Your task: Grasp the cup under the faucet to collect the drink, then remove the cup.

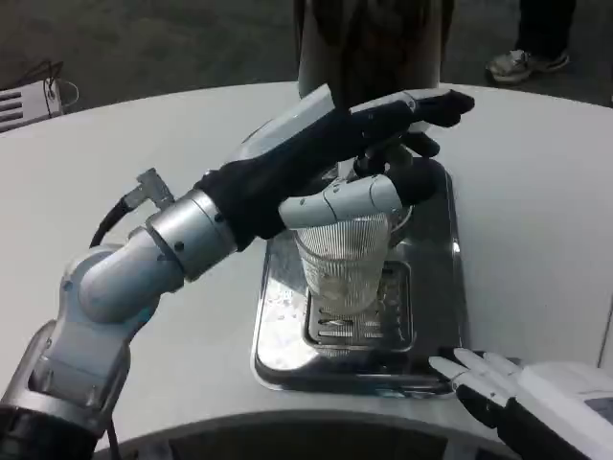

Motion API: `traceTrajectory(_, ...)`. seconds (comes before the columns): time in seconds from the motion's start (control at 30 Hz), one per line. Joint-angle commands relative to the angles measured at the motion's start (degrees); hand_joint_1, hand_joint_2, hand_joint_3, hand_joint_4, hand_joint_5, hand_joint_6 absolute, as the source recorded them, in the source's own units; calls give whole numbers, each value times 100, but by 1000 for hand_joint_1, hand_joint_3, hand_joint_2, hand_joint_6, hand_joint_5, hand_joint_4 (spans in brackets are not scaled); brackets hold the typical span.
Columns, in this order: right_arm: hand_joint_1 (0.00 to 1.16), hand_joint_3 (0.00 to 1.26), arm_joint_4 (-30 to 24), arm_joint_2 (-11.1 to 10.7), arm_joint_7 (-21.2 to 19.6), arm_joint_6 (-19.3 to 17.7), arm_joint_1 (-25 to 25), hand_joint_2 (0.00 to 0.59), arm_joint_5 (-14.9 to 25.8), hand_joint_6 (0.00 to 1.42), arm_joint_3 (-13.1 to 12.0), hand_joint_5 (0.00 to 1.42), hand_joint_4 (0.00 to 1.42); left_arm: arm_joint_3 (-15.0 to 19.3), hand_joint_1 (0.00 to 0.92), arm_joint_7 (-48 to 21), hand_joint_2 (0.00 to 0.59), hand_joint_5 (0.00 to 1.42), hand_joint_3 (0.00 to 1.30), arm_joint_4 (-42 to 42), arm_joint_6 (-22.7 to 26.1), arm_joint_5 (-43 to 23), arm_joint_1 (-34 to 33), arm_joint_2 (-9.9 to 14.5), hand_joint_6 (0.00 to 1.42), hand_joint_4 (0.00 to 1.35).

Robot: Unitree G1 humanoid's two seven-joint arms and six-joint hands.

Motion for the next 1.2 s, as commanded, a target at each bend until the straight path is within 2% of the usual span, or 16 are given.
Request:
traceTrajectory(0.03,573,64,-94,90,-96,-71,121,435,151,2,-97,0,0,-302,0,-229,70,272,200,-36,-180,417,-4,130,320,173)
traceTrajectory(0.33,556,57,-94,277,-154,319,178,419,564,11,-262,21,0,-450,0,-189,71,262,201,51,-397,730,-74,209,295,174)
traceTrajectory(0.47,589,2,60,542,-555,550,204,345,1248,41,-495,59,0,-472,0,-195,71,262,201,103,-434,770,-94,218,293,174)
traceTrajectory(0.57,620,0,521,766,-918,736,81,276,1898,95,-635,43,0,-471,0,-187,71,262,201,130,-457,787,-84,233,292,174)
traceTrajectory(0.63,633,0,771,794,-1089,760,4,258,2140,113,-649,10,0,-465,0,-176,71,262,201,130,-483,795,-73,246,290,174)
traceTrajectory(0.73,637,0,1204,791,-1422,608,-145,252,2404,99,-581,1,0,-450,0,-164,71,262,201,123,-501,791,-68,258,284,174)
traceTrajectory(0.87,644,0,1640,788,-1806,437,-322,243,2564,72,-404,0,0,-435,0,-157,75,262,201,141,-515,780,-61,281,280,174)
traceTrajectory(1.1,728,0,2376,793,-2417,187,-820,206,2660,49,-56,0,0,-404,0,-128,77,262,201,149,-560,774,-33,329,277,174)
traceTrajectory(1.2,745,0,2613,803,-2645,122,-1035,207,2671,35,57,0,0,-395,0,-122,77,262,201,147,-575,768,-30,349,277,174)
